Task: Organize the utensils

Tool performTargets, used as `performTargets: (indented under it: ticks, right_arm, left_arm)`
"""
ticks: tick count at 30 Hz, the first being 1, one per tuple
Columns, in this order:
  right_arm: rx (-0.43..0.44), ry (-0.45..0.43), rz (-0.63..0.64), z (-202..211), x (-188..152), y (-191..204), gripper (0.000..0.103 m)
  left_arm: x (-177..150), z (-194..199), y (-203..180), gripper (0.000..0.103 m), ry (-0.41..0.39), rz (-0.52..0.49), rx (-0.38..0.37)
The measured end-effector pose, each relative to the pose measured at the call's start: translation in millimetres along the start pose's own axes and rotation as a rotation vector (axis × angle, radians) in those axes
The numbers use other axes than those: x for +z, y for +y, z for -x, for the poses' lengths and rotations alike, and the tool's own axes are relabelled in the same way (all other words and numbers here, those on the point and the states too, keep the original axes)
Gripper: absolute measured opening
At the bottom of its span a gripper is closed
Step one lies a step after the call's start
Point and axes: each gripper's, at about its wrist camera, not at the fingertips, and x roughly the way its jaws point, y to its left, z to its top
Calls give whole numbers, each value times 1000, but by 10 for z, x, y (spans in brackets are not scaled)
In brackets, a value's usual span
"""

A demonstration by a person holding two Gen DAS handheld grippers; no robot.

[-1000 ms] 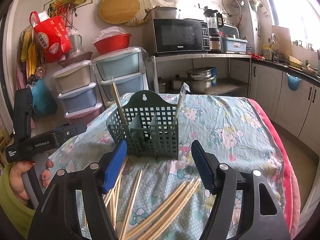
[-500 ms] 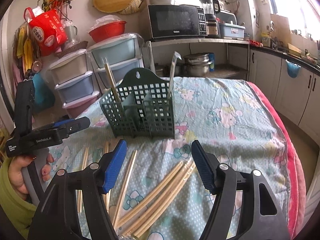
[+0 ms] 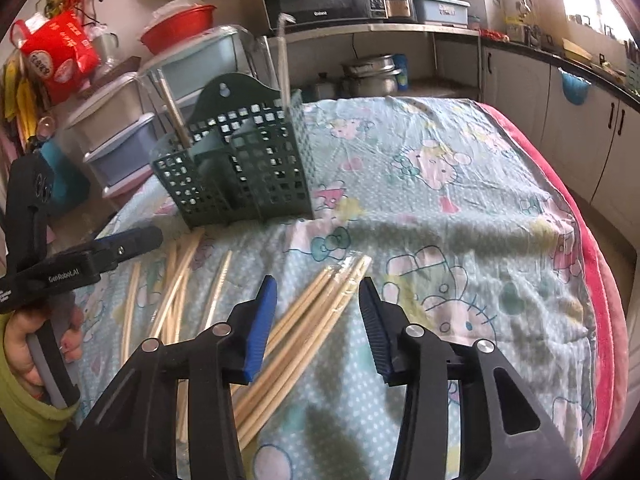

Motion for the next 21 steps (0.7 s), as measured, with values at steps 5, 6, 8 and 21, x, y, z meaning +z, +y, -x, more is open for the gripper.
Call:
performTargets:
  ticks: [5,6,8,21]
  right_arm:
    - [-36,44,38,-206,112,-63,38]
    - [-37,57,54,-267,138,-72,38]
    - [-46,81,76,-383,183,-96,37]
    - [-35,184,197,-903,356,-160,30]
  left_arm:
    - [0,-172,73,48,59,31,-14]
    - [4,-190,84,46,65,34,-11]
    - [24,-240,119,44,78,38,-7]
    - [146,-473,211,44,139,58,8]
